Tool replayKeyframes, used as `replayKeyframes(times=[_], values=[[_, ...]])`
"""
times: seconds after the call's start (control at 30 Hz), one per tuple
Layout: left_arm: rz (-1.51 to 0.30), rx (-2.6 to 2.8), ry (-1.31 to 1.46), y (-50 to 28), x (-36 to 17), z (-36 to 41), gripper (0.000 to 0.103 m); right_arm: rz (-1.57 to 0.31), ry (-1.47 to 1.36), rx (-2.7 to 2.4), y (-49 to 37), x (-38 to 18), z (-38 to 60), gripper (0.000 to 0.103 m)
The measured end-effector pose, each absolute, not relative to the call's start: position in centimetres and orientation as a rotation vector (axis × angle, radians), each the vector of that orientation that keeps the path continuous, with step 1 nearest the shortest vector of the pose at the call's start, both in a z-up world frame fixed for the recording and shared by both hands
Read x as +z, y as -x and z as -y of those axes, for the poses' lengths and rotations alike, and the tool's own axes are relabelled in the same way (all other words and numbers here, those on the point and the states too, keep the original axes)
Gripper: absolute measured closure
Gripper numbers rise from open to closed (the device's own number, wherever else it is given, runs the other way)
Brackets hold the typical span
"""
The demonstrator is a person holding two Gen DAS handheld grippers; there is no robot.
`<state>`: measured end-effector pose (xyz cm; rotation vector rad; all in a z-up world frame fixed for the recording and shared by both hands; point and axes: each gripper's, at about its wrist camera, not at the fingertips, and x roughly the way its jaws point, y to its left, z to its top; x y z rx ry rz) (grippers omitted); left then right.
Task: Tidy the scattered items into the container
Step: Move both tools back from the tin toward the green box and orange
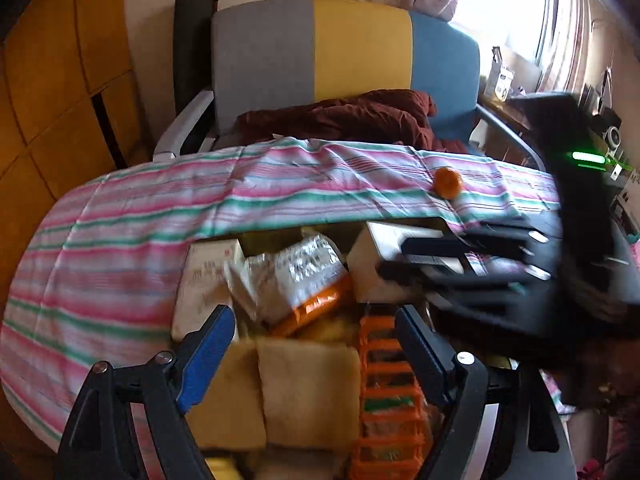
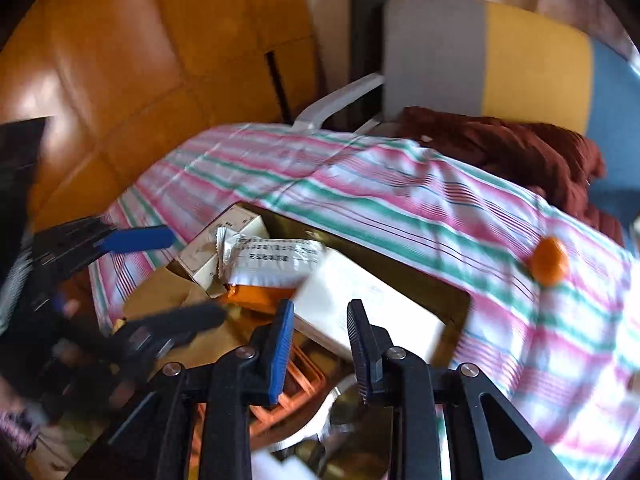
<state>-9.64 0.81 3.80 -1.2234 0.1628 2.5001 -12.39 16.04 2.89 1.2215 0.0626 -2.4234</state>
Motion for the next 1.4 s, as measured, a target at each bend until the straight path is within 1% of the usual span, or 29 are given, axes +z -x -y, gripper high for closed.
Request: replayKeyframes(times=[0.1, 0.13, 0.27, 0.37, 0.43, 0.53, 0.6, 0.63, 0.73, 0.83, 0.87, 0.93, 1.03, 1.17, 1.23, 1.3, 1.4], values=[[-0.107, 2.493, 1.204, 8.5, 3.4, -0.9, 0.02, -0.272, -1.303, -2.491, 13.8, 1.4, -14.8, 0.079], [-0.084, 2.494, 1.2, 8.3, 3.2, -0.9, 0.02, -0.304, -1.349, -2.502, 14.4, 0.7, -15.0, 0.081], [-0.012, 2.474, 1.245, 8.5, 2.2, -1.2, 0.02, -0.032, -1.317, -2.464, 14.7, 0.9, -17.5, 0.081], [0.038, 2.458, 1.286, 8.4, 1.4, -1.4, 0.02, 0.194, -1.2, -2.472, 12.7, 2.7, -20.3, 0.081], [0.063, 2.448, 1.318, 8.4, 0.9, -1.9, 0.02, 0.269, -1.147, -2.518, 11.1, 3.5, -21.8, 0.081], [0.053, 2.462, 1.336, 7.9, 0.3, -2.6, 0.02, 0.317, -1.168, -2.588, 9.1, 3.3, -23.6, 0.078], [0.024, 2.471, 1.35, 7.6, 0.1, -3.1, 0.021, 0.378, -1.212, -2.577, 8.4, 2.5, -24.6, 0.078], [0.007, 2.482, 1.348, 7.4, 0.1, -3.4, 0.023, 0.414, -1.224, -2.572, 8.0, 2.2, -25.1, 0.079], [-0.041, 2.495, 1.364, 6.9, -0.1, -4.3, 0.023, 0.489, -1.212, -2.555, 6.5, 1.8, -25.8, 0.078], [-0.039, 2.476, 1.376, 6.5, -0.3, -5.1, 0.023, 0.516, -1.191, -2.545, 4.9, 1.6, -25.9, 0.077], [-0.034, 2.473, 1.363, 6.2, -0.1, -5.4, 0.023, 0.525, -1.18, -2.54, 4.3, 1.6, -25.9, 0.075], [-0.025, 2.452, 1.341, 5.8, 0.1, -6.2, 0.023, 0.531, -1.168, -2.54, 3.4, 1.5, -25.9, 0.069], [-0.047, 2.431, 1.322, 5.1, 0.5, -7.7, 0.022, 0.555, -1.164, -2.553, 2.2, 1.2, -26.5, 0.068], [-0.127, 2.396, 1.309, 4.4, 0.7, -10.3, 0.022, 0.564, -1.159, -2.595, 0.9, 0.9, -27.8, 0.067], [-0.177, 2.385, 1.304, 4.1, 0.7, -11.8, 0.022, 0.578, -1.165, -2.621, 0.2, 0.7, -28.7, 0.061], [-0.223, 2.382, 1.311, 4.0, 0.6, -13.2, 0.022, 0.615, -1.174, -2.638, -0.3, 0.3, -29.9, 0.061], [-0.243, 2.389, 1.314, 3.9, 0.6, -14.4, 0.022, 0.665, -1.194, -2.66, -1.0, -0.2, -31.6, 0.061]])
